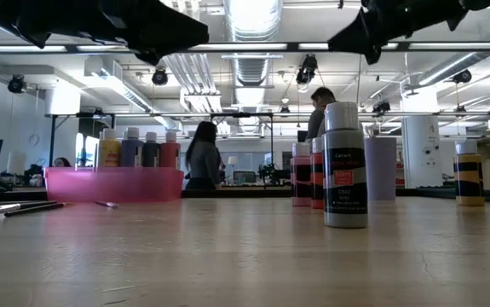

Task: Pick & Place Paint Supplies
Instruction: Put the gold paint brush into the purple cup

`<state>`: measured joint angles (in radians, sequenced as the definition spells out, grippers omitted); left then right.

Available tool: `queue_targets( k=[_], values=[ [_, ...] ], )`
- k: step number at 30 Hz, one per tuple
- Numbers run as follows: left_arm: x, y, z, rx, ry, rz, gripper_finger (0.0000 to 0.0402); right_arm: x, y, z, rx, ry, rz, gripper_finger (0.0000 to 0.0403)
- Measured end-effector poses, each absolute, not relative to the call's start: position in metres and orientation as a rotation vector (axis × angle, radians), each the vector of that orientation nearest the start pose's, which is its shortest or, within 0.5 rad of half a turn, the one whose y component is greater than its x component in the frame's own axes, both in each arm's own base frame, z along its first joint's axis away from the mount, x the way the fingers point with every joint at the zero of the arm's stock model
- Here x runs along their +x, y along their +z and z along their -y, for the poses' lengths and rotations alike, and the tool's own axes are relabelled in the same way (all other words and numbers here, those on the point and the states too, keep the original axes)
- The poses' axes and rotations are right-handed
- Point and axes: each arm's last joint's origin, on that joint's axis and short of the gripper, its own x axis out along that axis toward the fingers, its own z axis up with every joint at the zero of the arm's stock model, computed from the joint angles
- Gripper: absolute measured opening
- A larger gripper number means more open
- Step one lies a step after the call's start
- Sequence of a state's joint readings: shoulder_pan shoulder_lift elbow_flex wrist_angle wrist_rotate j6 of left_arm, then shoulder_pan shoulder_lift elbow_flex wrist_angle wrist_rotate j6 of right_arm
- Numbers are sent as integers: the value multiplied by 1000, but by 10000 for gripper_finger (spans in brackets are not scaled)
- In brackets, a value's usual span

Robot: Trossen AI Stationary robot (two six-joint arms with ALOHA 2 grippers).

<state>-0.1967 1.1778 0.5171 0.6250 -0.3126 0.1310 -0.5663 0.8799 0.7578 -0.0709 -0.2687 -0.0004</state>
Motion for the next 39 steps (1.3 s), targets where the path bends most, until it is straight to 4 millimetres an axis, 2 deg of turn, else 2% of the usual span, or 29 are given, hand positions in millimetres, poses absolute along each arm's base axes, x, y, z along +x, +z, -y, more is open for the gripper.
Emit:
queue_targets(
  k=[7, 13, 20, 27, 33, 39],
  values=[
    [238, 241, 38, 165, 112, -135, 133, 185, 321, 72, 0, -134, -132, 55],
    [231, 259, 34, 130, 230, -419, 133, 203, 316, 54, -54, -21, -119, 40],
    [211, 292, 26, -30, 498, -692, 133, 231, 295, 52, -70, 19, -163, 34],
    [182, 308, 20, -259, 733, -856, 133, 257, 277, 59, -63, 20, -182, 48],
    [162, 299, 17, -351, 872, -1003, 133, 265, 280, 61, -60, 19, -178, 59],
    [159, 283, 16, -381, 923, -1071, 133, 263, 282, 60, -43, 18, -174, 69]
  ],
)
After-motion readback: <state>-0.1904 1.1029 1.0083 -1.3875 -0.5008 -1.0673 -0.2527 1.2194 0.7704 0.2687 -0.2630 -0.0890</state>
